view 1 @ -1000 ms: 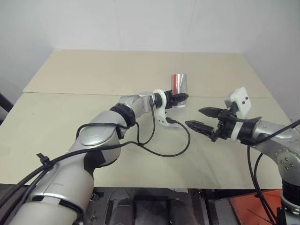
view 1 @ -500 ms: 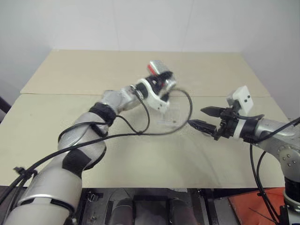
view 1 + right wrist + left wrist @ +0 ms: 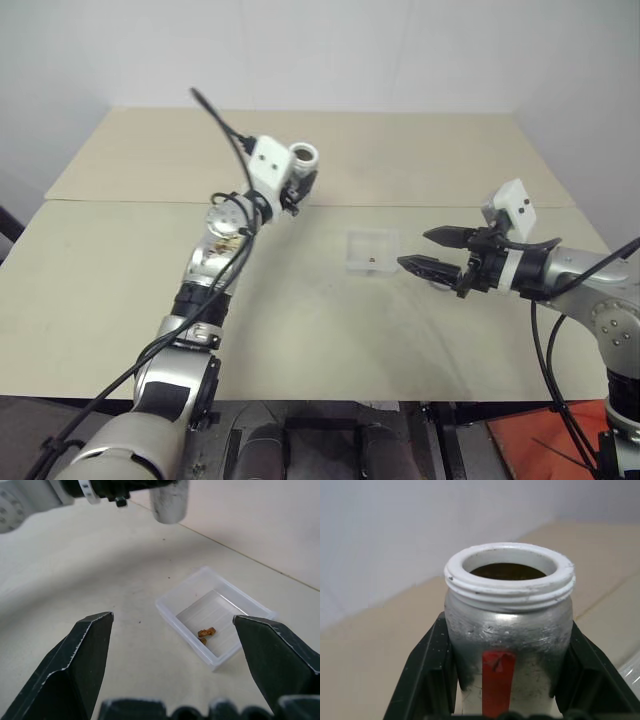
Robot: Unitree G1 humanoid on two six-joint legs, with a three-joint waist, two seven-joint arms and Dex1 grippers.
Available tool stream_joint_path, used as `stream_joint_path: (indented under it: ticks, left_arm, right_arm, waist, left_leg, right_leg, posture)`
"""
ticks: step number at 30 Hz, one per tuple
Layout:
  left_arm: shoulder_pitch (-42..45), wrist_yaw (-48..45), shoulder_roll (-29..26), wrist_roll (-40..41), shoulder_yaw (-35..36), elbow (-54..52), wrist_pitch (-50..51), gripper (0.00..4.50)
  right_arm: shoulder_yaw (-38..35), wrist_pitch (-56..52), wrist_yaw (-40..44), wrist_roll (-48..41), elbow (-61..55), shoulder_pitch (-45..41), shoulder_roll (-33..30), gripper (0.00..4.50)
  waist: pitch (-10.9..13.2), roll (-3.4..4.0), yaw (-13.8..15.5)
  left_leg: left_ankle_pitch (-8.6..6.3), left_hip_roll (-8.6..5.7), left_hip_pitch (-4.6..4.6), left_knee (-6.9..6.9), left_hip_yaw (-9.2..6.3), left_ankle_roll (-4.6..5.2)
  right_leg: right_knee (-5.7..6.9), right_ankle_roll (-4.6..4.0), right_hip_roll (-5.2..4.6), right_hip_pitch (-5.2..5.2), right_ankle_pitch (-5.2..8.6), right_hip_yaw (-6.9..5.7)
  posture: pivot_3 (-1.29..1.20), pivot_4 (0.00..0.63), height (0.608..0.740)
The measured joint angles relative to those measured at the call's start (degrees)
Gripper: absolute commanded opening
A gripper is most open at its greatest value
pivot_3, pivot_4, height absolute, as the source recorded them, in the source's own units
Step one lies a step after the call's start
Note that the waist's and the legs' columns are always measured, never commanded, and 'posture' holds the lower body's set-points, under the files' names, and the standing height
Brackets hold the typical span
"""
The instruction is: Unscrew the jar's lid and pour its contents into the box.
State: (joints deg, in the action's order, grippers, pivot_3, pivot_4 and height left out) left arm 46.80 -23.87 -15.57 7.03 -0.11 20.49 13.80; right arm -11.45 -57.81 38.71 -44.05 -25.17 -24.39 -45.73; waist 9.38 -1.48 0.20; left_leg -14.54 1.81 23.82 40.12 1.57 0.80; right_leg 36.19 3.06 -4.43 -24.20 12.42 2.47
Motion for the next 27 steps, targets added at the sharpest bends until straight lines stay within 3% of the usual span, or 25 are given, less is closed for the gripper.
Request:
stream_joint_path:
  ticks: [7,21,27]
  left_arm:
    - [-11.28,1.08,1.83,0.07,0.35,-5.24,2.44,2.03]
    - [-11.8,1.83,3.82,-0.61,-0.07,-3.22,-2.59,2.03]
    - [-11.81,2.35,3.82,-1.19,-0.06,-2.98,-3.02,3.99]
  right_arm:
    - [0.01,0.0,-0.13,-0.05,0.03,0.0,0.08,4.47]
    - [0.19,0.0,-0.53,-0.02,-0.06,0.09,0.41,4.47]
    - [0.27,0.0,-0.58,-0.02,-0.23,0.4,0.44,4.5]
  waist:
    - [0.0,0.0,0.32]
    - [0.0,0.0,0.41]
    - [0.0,0.0,0.42]
  left_leg:
    - [0.0,-0.01,-0.01,0.01,0.01,0.0]
    - [0.0,-0.02,-0.03,-0.01,0.02,0.0]
    - [0.0,-0.02,-0.03,0.0,0.02,0.0]
  right_leg:
    - [-0.09,-0.01,-0.02,0.01,0.0,0.0]
    - [-0.16,-0.01,-0.01,0.02,0.0,0.02]
    - [-0.18,-0.01,-0.02,0.02,0.0,0.02]
  posture:
    - [0.0,0.15,0.74]
    - [0.0,0.15,0.74]
    - [0.0,0.15,0.74]
